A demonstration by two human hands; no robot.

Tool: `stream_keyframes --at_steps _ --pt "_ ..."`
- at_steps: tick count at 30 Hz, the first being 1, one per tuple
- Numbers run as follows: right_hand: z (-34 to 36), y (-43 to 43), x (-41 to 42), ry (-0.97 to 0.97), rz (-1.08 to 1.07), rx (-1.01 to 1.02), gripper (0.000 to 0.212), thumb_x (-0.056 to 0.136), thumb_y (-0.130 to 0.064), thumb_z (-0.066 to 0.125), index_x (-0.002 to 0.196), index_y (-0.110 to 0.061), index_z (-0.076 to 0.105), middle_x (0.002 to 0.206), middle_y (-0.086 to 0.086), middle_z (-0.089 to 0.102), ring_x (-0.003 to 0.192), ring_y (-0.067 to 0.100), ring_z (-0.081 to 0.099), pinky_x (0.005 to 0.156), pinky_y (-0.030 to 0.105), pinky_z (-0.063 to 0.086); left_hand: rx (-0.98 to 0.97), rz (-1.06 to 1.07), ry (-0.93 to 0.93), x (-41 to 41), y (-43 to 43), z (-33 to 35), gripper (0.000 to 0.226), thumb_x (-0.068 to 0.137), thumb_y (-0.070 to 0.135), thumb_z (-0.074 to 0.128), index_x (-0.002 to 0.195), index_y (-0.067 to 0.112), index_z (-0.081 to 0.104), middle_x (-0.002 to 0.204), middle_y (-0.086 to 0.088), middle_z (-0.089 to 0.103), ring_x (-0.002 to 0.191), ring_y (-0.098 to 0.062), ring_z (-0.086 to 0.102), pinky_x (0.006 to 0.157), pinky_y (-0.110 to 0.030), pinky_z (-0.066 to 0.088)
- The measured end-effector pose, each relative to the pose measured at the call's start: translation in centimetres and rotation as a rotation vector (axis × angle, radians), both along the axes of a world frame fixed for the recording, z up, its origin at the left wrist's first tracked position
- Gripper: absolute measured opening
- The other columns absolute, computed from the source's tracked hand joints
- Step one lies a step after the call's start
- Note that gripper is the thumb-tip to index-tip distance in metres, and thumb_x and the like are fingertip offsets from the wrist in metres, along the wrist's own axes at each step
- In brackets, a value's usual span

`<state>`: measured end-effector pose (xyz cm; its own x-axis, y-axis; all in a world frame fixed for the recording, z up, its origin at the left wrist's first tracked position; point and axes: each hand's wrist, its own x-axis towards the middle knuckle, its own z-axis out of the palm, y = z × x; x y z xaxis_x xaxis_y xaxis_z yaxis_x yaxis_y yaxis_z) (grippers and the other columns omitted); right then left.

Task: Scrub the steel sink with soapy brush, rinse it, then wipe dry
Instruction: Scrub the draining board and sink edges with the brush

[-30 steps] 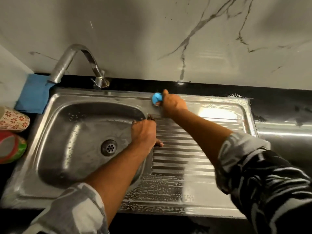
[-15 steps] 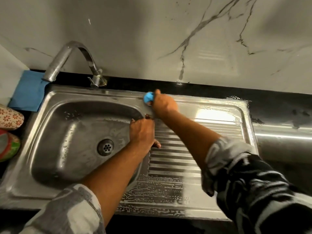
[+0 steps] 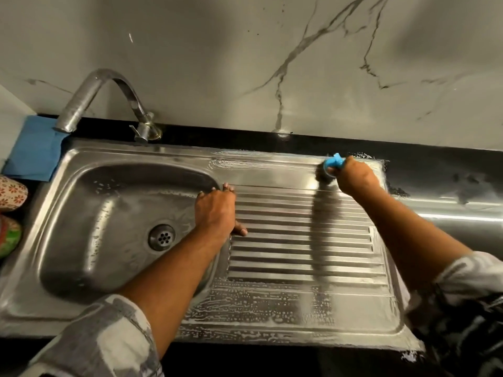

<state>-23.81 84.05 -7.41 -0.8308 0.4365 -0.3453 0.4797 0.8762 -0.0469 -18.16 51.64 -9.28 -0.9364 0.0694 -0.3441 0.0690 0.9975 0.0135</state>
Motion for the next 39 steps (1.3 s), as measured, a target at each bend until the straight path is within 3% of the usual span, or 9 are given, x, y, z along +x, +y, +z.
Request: stream_keyframes --at_steps 5,9,12,15,18,20,25,31,39 --pt "-1.1 -13.1 -0.4 0.098 0.104 -0.310 0.031 0.100 -0.037 0.062 0.120 -0.013 0.057 0.097 0.005 0.066 0.095 0.025 0.068 0.077 0.036 0.051 -0.033 0.004 -0.016 -0.3 0.7 0.6 0.071 0.062 0.068 0.090 0.108 0.022 0.062 0.084 0.004 0.068 0.088 -0.020 0.065 0.090 -0.041 0.054" --pt "-0.7 -21.4 -0.3 0.069 0.265 -0.437 0.033 0.104 -0.029 0.054 0.133 -0.012 0.052 0.117 0.012 0.069 0.108 0.032 0.068 0.094 0.045 0.055 -0.048 0.026 0.014 0.3 1.1 1.2 0.092 0.044 0.074 0.093 0.118 0.026 0.065 0.101 0.000 0.075 0.100 -0.026 0.071 0.089 -0.039 0.056" --pt "-0.8 -17.3 -0.7 0.092 0.226 -0.391 0.040 0.101 -0.038 0.060 0.133 -0.014 0.052 0.112 0.008 0.070 0.100 0.026 0.067 0.087 0.042 0.054 -0.031 0.016 -0.006 0.4 1.0 1.3 0.076 0.058 0.069 0.092 0.114 0.024 0.065 0.085 0.005 0.070 0.095 -0.023 0.071 0.085 -0.038 0.055" --pt "-1.7 -8.2 0.6 0.140 0.058 -0.296 0.035 0.103 -0.043 0.056 0.123 -0.014 0.055 0.100 0.003 0.064 0.089 0.025 0.063 0.074 0.035 0.045 0.002 0.034 -0.025 0.6 0.9 1.6 0.072 0.063 0.071 0.081 0.112 0.022 0.061 0.064 0.011 0.056 0.072 -0.013 0.059 0.075 -0.035 0.054" --pt "-2.4 0.6 3.2 0.258 -0.177 -0.257 0.023 0.108 -0.037 0.046 0.100 -0.017 0.054 0.102 0.011 0.066 0.095 0.031 0.065 0.067 0.032 0.040 -0.032 0.013 -0.026 0.8 0.9 1.8 0.085 0.051 0.074 0.082 0.116 0.025 0.062 0.067 0.010 0.047 0.074 -0.015 0.053 0.075 -0.035 0.052" --pt "-2.4 3.1 3.7 0.287 -0.257 -0.223 0.025 0.106 -0.038 0.051 0.105 -0.013 0.053 0.107 0.017 0.069 0.091 0.033 0.063 0.070 0.037 0.042 -0.022 0.020 -0.040 0.6 1.0 1.9 0.087 0.050 0.073 0.083 0.120 0.024 0.062 0.070 0.010 0.053 0.083 -0.018 0.060 0.083 -0.038 0.055" --pt "-2.0 -4.8 0.5 0.196 -0.032 -0.227 0.031 0.106 -0.033 0.052 0.127 -0.010 0.052 0.113 0.013 0.069 0.094 0.027 0.065 0.075 0.038 0.046 -0.047 0.024 -0.046 0.2 1.4 1.7 0.090 0.045 0.075 0.085 0.113 0.022 0.061 0.079 0.007 0.062 0.084 -0.019 0.057 0.088 -0.040 0.054" --pt "-1.4 -20.4 -2.0 0.135 0.352 -0.386 0.039 0.103 -0.031 0.057 0.135 -0.011 0.048 0.124 0.015 0.068 0.114 0.034 0.067 0.095 0.047 0.052 -0.093 0.026 -0.020 0.3 1.6 1.4 0.093 0.045 0.077 0.092 0.120 0.028 0.066 0.108 -0.001 0.075 0.109 -0.027 0.070 0.096 -0.040 0.052" --pt "-2.9 -6.8 0.5 0.142 0.078 -0.239 0.044 0.103 -0.044 0.055 0.134 -0.013 0.049 0.106 0.010 0.066 0.088 0.029 0.062 0.073 0.036 0.041 -0.038 0.069 -0.059 0.5 1.3 2.2 0.104 0.047 0.070 0.093 0.130 0.020 0.057 0.101 -0.002 0.070 0.111 -0.027 0.067 0.093 -0.041 0.051"
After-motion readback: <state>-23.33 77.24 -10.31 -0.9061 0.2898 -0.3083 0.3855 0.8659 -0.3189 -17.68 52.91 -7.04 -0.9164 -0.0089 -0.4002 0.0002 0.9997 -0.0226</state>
